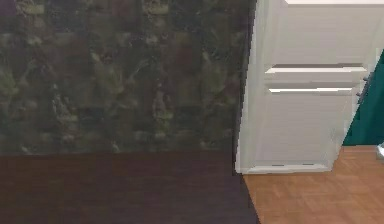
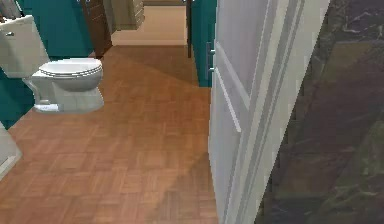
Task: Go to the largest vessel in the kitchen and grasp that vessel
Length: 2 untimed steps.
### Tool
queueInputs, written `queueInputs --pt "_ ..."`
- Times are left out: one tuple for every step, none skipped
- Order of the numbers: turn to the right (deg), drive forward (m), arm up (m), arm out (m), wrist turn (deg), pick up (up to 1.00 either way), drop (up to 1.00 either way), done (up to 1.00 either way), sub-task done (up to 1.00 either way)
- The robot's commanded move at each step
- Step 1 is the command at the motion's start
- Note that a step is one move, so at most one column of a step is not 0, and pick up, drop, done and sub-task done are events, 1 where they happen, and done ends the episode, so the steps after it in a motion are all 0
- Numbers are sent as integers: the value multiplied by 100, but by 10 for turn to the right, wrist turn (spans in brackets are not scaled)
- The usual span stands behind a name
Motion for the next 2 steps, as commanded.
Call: queueInputs --pt "240 0 0 0 0 0 0 0 0" --pt "0 5 0 0 0 0 0 0 0"
